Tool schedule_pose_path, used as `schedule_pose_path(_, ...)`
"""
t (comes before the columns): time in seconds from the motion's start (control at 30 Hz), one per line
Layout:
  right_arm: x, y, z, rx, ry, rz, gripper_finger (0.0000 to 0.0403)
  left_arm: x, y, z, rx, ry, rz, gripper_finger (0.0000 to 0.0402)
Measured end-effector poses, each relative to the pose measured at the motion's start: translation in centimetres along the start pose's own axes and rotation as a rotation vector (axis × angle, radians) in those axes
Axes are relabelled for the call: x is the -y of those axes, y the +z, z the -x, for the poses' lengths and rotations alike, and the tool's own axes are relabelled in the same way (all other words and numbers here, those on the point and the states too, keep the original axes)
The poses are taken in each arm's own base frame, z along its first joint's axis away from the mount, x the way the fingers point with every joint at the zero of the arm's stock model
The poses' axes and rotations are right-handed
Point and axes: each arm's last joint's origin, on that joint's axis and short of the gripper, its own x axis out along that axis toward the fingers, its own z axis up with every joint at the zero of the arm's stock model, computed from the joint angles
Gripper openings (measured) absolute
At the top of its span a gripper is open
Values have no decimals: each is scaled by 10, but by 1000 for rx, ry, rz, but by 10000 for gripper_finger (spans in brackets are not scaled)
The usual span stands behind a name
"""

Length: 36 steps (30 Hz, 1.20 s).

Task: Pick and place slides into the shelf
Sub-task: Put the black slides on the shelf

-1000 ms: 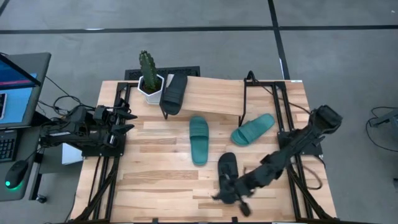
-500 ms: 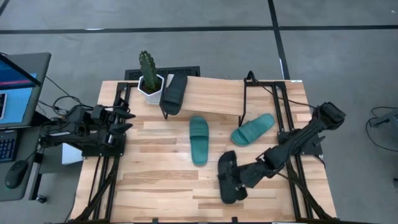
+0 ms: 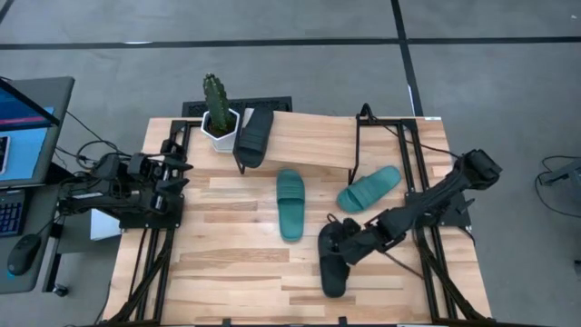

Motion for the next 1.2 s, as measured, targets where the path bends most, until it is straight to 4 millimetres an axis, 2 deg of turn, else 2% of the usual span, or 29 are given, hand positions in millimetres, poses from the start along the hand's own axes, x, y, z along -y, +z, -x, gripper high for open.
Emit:
schedule_pose_path(0.13,-3,-6,-22,-156,76,-239,0,0,-4,0,-45,1,-37,151)
schedule_pose_path(0.23,-14,-16,-38,-258,171,-303,0,0,-5,0,-55,2,-64,151)
schedule_pose_path(0.37,-24,-25,-55,-299,239,-333,0,-1,-5,0,-49,14,-68,151)
schedule_pose_path(0.57,-27,-33,-77,-333,154,-384,0,-1,-3,0,-37,14,-72,151)
schedule_pose_path(0.7,-32,-40,-85,-385,78,-396,0,-1,-3,0,-31,16,-72,151)
schedule_pose_path(0.93,-36,-51,-76,-456,-148,-417,0,-1,-3,0,-27,16,-73,151)
schedule_pose_path(1.2,-27,-52,-47,-514,-539,-401,0,-1,-3,0,-34,16,-70,151)
